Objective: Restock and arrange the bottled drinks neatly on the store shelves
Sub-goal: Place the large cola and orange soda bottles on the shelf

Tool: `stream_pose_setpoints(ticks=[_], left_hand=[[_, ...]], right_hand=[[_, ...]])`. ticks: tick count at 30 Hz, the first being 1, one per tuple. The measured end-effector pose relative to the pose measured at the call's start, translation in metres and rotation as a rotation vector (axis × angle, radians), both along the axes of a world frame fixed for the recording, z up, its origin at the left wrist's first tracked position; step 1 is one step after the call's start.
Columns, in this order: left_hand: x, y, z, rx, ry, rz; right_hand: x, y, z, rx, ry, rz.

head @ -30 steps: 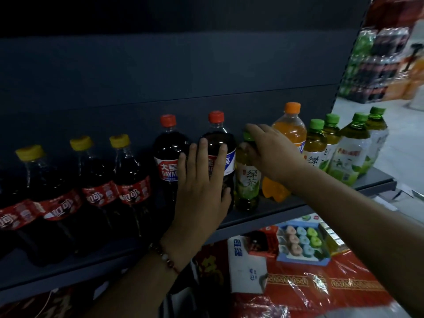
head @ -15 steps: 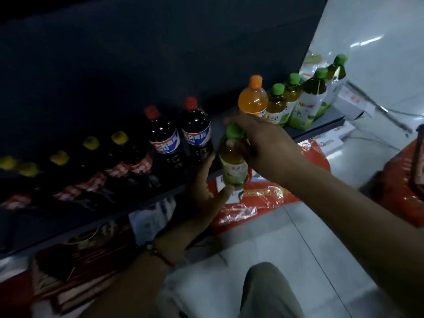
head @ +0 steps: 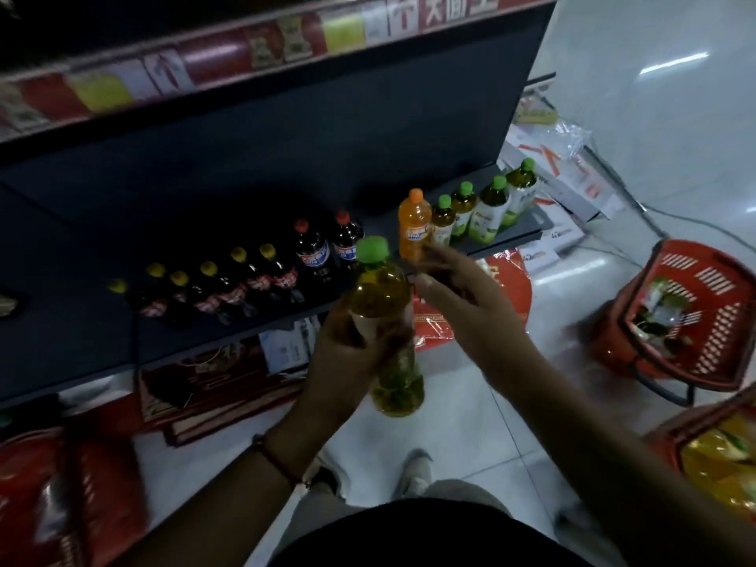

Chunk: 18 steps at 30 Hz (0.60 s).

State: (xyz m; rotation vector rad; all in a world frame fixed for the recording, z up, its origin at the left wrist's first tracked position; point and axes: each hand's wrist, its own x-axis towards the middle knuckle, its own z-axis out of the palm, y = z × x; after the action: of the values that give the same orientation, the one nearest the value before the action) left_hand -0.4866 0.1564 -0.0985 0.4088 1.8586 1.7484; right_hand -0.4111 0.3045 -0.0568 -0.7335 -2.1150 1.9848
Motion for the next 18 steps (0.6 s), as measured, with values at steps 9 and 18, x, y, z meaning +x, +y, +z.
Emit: stream_pose_setpoints(ticks=[9, 18], left_hand=[[0.021, -0.021, 0.078, 0.092, -0.233, 0.289], [-0.017, -0.059, 0.145, 0.092, -0.154, 0.391]], right_hand=[[0.056, -0.043, 0.016, -0.566, -0.084, 0.26], [0.002, -0.059, 0.074, -0.182, 0.034, 0.403]])
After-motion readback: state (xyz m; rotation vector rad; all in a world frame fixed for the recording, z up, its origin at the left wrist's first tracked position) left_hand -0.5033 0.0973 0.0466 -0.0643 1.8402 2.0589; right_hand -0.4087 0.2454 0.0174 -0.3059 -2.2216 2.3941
